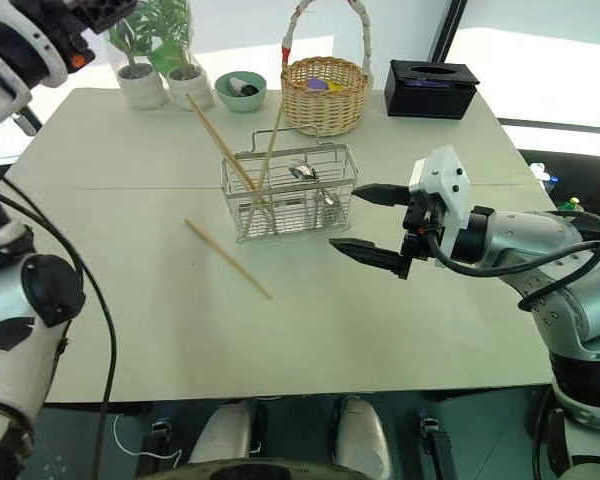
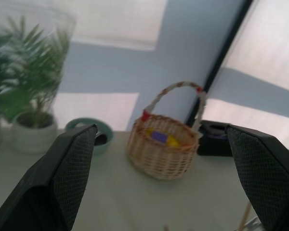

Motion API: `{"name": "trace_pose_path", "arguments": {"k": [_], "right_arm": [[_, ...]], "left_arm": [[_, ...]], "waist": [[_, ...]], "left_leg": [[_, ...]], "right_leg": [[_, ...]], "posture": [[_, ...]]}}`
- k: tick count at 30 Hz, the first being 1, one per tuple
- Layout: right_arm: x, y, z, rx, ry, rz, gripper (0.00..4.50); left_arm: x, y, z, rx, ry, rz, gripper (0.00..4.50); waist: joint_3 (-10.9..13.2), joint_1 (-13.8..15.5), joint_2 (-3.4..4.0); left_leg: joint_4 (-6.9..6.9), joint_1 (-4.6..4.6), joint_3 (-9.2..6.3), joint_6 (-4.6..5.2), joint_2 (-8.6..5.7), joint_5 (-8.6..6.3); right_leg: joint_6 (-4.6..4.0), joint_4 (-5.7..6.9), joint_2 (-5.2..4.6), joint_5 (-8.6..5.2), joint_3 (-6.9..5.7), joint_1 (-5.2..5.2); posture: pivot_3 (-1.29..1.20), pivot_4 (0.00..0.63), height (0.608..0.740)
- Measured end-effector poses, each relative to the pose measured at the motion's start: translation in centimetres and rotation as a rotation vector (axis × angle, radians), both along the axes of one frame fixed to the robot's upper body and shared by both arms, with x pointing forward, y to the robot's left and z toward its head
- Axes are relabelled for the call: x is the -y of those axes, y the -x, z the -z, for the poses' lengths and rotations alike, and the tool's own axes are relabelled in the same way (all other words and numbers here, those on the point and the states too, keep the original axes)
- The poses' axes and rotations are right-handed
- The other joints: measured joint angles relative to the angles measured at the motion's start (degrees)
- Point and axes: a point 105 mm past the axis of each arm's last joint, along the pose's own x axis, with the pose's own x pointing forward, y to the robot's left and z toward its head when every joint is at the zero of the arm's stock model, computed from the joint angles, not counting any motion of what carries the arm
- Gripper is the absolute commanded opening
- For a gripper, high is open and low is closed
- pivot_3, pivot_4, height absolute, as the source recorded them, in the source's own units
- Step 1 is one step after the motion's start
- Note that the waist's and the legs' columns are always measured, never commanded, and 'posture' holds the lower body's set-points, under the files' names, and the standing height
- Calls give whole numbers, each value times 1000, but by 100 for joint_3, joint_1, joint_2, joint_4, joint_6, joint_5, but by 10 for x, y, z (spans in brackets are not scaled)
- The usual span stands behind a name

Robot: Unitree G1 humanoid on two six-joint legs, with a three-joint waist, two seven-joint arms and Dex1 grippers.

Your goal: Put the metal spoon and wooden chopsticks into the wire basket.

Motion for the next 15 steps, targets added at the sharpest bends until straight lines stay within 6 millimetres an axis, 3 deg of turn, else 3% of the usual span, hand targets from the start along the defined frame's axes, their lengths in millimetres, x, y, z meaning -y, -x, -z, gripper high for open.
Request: {"name": "trace_pose_path", "arguments": {"k": [2,4,7,12,15], "right_arm": [[-2,0,2,-8,-3,-10,4500],[-4,-1,1,-6,-8,-19,4500],[-10,-3,1,-5,-19,-45,4500],[-14,-4,0,2,-9,-62,4500],[-15,-5,2,-3,-21,-59,4500]], "left_arm": [[-22,-5,30,-182,4,-198,4483],[-31,-6,63,-352,45,-314,4483],[-16,-8,101,-555,81,-340,4483],[10,-11,135,-713,98,-348,4483],[25,-9,166,-836,109,-364,4483]], "waist": [[1,-12,-3],[9,-13,-16],[18,-2,-31],[22,-25,-37],[22,-18,-36]], "left_leg": [[1,1,0,0,-1,0],[0,0,-1,-2,0,1],[-1,-7,-1,-5,-2,2],[-8,-6,7,-8,-4,2],[-19,0,7,-19,-2,8]], "right_leg": [[3,-1,0,0,1,2],[1,2,1,1,0,0],[1,0,0,2,-2,-5],[1,-2,-2,3,-2,-10],[1,0,-1,2,-2,-12]], "posture": [[0,150,717],[0,150,717],[0,150,717],[0,150,717],[0,150,717]]}}
